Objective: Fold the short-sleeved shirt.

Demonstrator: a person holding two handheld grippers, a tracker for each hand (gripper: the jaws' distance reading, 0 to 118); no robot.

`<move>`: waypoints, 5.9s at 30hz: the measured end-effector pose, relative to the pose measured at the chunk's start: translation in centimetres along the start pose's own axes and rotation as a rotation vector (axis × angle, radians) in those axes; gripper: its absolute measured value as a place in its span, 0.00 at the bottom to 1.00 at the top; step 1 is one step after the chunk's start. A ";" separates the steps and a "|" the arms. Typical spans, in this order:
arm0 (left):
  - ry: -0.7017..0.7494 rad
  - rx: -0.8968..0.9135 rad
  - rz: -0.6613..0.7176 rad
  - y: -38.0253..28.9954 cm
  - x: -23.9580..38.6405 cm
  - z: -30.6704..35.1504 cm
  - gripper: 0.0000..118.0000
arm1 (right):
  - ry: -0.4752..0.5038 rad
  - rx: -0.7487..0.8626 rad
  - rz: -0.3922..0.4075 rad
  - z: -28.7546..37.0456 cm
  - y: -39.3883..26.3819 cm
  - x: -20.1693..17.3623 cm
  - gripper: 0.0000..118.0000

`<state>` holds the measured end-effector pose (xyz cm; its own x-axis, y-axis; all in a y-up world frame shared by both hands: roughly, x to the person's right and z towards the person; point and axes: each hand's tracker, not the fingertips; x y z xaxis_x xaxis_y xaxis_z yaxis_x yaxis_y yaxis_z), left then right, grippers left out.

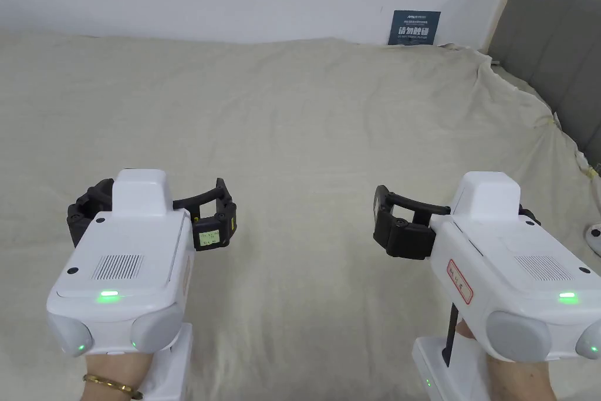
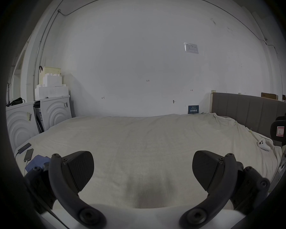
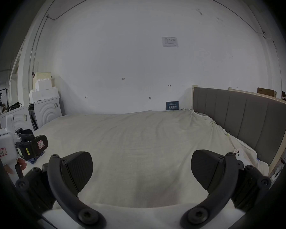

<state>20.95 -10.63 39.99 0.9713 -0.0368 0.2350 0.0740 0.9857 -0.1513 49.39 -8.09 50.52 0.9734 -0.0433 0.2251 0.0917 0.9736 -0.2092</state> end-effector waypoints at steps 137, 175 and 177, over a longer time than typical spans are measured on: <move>0.144 -0.603 0.212 -8.1 -4.8 -22.1 1.00 | -0.315 -0.575 0.063 -23.7 -8.7 5.2 0.99; 0.212 -0.678 0.171 -11.9 -4.2 -25.0 1.00 | -0.300 -0.628 -0.141 -26.4 -12.5 8.4 1.00; 0.212 -0.679 0.170 -11.9 -4.3 -25.0 1.00 | -0.300 -0.628 -0.141 -26.9 -12.9 8.9 1.00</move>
<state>21.59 -26.28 16.76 0.9996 0.0093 -0.0253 -0.0251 0.6641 -0.7472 62.49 -27.13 29.59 0.8514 -0.0079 0.5244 0.4047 0.6459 -0.6473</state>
